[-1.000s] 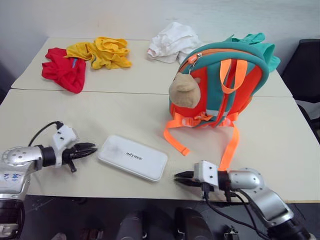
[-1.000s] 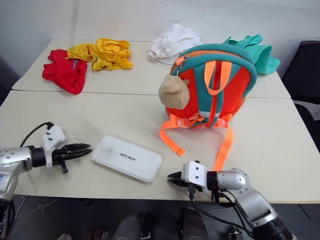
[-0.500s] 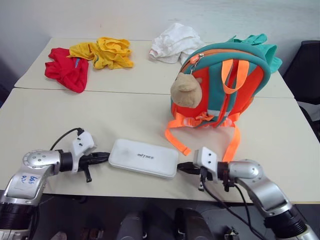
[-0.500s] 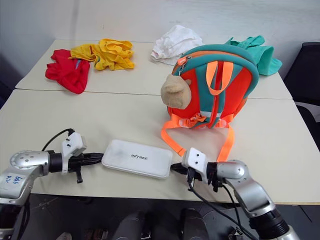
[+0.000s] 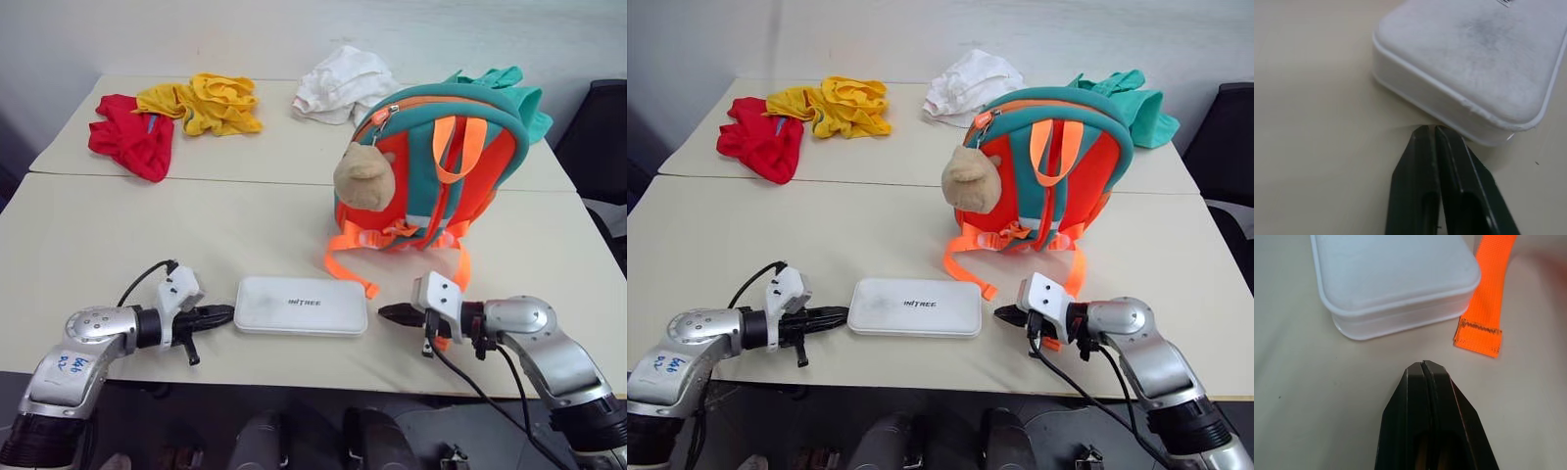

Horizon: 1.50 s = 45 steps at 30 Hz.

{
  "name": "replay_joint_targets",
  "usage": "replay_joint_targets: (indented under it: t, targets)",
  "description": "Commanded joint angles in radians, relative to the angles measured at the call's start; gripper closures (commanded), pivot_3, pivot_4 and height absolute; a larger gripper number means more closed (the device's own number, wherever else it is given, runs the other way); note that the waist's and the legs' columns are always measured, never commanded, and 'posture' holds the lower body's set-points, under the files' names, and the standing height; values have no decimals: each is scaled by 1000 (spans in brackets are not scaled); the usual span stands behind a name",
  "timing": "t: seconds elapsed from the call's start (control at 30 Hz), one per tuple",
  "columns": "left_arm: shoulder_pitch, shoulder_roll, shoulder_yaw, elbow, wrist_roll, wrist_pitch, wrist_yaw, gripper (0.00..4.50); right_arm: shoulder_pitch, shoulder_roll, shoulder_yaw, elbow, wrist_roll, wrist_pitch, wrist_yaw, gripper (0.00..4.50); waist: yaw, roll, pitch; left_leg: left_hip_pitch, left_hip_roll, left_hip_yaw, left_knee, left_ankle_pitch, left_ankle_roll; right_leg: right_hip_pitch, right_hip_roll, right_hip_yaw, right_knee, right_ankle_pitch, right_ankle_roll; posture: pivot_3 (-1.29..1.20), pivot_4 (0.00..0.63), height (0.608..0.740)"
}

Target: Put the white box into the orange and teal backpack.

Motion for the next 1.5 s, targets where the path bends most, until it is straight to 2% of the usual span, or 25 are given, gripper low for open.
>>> replay_joint_targets:
  t: [0.03,0.13,0.23,0.4,0.47,0.7,0.8,1.13,1.27,1.4,1.43,1.5]
  targets:
    - [-17,68,147,87,-151,237,-28,2916,15,-12,-52,-21,40,-12,8,4500,-3,0,0,0,0,0,0,0,0,0,1,0,1,0,0,0,150,740]
    - [-68,126,169,161,-236,412,-64,1933,17,-21,-53,-19,39,-17,23,4500,-1,0,0,0,0,0,0,0,-1,0,1,0,1,0,0,0,150,740]
    - [-190,156,138,241,-310,621,-74,1005,15,-24,-44,-13,31,-28,36,4500,8,0,0,0,-1,-1,1,0,0,1,0,-1,1,0,0,0,150,740]
    - [-371,146,27,344,-360,932,-47,1005,6,-23,-23,1,10,-59,50,4500,5,-1,0,-1,-2,-2,1,0,0,1,1,-1,2,0,1,0,150,740]
    - [-417,126,0,376,-359,987,-16,1005,-1,-17,-11,9,-1,-73,51,4500,-1,-1,0,-1,-2,-1,1,1,0,1,2,-1,2,0,1,0,150,740]
    - [-545,16,-93,544,-479,1005,134,1005,-61,38,55,52,-42,-110,39,4500,0,-1,0,-1,0,0,2,2,-2,0,3,1,3,0,1,0,150,740]
    - [-549,-20,-137,541,-493,1005,167,1005,-106,77,99,84,-70,-128,33,4500,0,-2,0,-1,-1,0,2,2,-2,0,2,1,3,0,1,0,150,740]
    - [-572,-42,-183,567,-691,1005,256,1005,-159,132,147,169,-111,-180,25,4500,0,-2,0,0,-2,-1,3,3,-1,2,1,1,3,0,1,0,150,740]
    - [-565,-46,-167,564,-737,1005,284,1855,-149,130,138,174,-101,-181,27,4500,-1,-2,0,0,-2,-1,3,3,-1,2,2,1,3,0,1,0,150,740]
    - [-543,-28,-146,533,-783,1005,282,3092,-95,102,80,137,-39,-127,39,4500,3,-2,-1,0,-2,-2,3,3,-1,2,1,0,3,0,1,0,150,740]
    - [-529,-13,-140,510,-792,1005,277,3283,-69,91,48,108,10,-88,50,4500,2,-2,-1,0,-2,-2,3,3,-1,2,1,0,3,0,1,0,150,740]
    - [-490,2,-79,467,-825,1005,274,3293,-14,85,-39,40,122,-27,49,4500,1,-2,-1,-1,-2,-3,3,3,-1,2,1,1,2,0,1,0,150,740]
